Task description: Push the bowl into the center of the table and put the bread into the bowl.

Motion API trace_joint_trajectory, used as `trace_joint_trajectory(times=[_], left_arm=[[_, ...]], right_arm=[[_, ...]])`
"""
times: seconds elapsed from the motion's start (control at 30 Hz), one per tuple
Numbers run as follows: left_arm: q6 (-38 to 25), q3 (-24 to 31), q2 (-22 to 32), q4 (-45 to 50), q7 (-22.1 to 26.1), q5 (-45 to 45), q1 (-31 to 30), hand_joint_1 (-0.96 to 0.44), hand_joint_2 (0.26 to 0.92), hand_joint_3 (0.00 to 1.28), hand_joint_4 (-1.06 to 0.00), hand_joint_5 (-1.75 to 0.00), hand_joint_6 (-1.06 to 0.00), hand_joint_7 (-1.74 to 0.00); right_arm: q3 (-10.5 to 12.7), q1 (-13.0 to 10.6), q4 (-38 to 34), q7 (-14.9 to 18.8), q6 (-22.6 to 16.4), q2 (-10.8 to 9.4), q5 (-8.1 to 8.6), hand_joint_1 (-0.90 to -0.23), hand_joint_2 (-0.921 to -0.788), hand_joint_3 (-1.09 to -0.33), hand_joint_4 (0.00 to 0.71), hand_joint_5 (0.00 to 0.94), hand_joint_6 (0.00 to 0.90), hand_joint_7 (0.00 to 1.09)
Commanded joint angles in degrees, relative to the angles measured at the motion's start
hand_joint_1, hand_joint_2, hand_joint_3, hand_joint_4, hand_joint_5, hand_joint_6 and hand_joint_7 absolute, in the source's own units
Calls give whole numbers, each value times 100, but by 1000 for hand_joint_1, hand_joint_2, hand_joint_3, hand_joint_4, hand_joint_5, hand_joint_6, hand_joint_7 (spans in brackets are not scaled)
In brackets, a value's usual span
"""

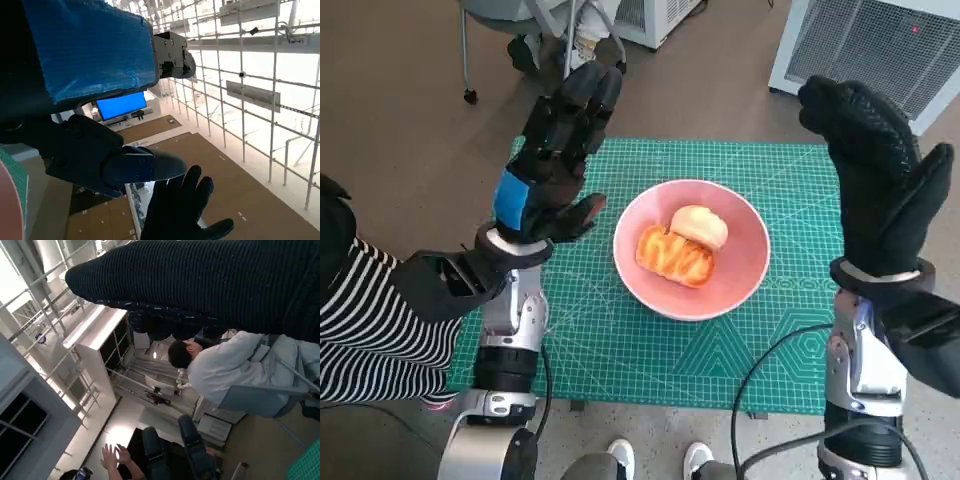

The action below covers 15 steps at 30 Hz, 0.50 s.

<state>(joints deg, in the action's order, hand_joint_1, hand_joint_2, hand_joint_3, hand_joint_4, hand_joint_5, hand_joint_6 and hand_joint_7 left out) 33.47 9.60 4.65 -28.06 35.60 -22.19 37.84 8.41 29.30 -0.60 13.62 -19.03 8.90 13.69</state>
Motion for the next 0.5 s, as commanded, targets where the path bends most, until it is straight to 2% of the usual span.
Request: trace_joint_trajectory(times=[0.03,0.5], left_arm=[[65,-24,-9,-53,-17,46,34,-645,921,436,-66,-14,-5,-382],[-6,-62,-12,-20,-29,66,-26,-642,921,446,-66,-10,1,-382]], right_arm=[[-3,-181,66,19,137,12,53,-693,-921,-709,181,0,101,410],[19,-263,85,-2,122,-20,52,-694,-921,-707,180,0,103,406]])
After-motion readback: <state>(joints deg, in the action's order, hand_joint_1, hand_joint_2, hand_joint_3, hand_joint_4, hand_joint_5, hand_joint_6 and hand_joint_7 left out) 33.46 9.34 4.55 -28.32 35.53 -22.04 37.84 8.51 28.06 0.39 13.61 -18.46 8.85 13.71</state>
